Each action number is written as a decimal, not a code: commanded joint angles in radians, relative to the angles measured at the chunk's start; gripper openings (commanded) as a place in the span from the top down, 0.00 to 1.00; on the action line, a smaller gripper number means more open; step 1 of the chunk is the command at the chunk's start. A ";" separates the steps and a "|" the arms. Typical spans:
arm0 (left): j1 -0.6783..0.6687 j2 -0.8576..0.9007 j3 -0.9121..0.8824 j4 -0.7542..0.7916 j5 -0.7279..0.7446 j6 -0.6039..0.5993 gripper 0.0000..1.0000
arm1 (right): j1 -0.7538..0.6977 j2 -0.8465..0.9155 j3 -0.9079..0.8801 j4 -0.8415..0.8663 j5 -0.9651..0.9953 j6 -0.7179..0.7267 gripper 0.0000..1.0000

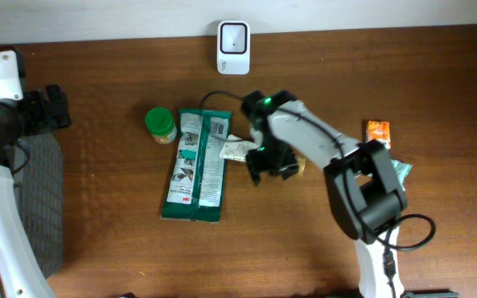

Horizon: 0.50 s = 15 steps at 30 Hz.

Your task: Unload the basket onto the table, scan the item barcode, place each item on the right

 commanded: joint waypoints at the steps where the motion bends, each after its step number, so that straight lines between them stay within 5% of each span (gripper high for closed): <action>1: 0.002 -0.010 0.009 0.002 0.011 0.013 0.01 | -0.108 0.005 -0.006 0.028 0.052 -0.093 0.30; 5: 0.002 -0.010 0.009 0.002 0.011 0.013 0.01 | -0.221 0.005 -0.006 0.156 0.031 -0.213 0.30; 8: 0.002 -0.010 0.009 0.002 0.011 0.013 0.01 | -0.275 0.004 -0.006 0.311 -0.158 -0.351 0.30; 12: 0.002 -0.010 0.009 0.002 0.011 0.013 0.01 | -0.294 -0.028 0.037 0.391 -0.322 -0.349 0.31; 15: 0.002 -0.010 0.009 0.002 0.011 0.013 0.01 | -0.279 -0.086 0.077 0.312 -0.371 -0.157 0.31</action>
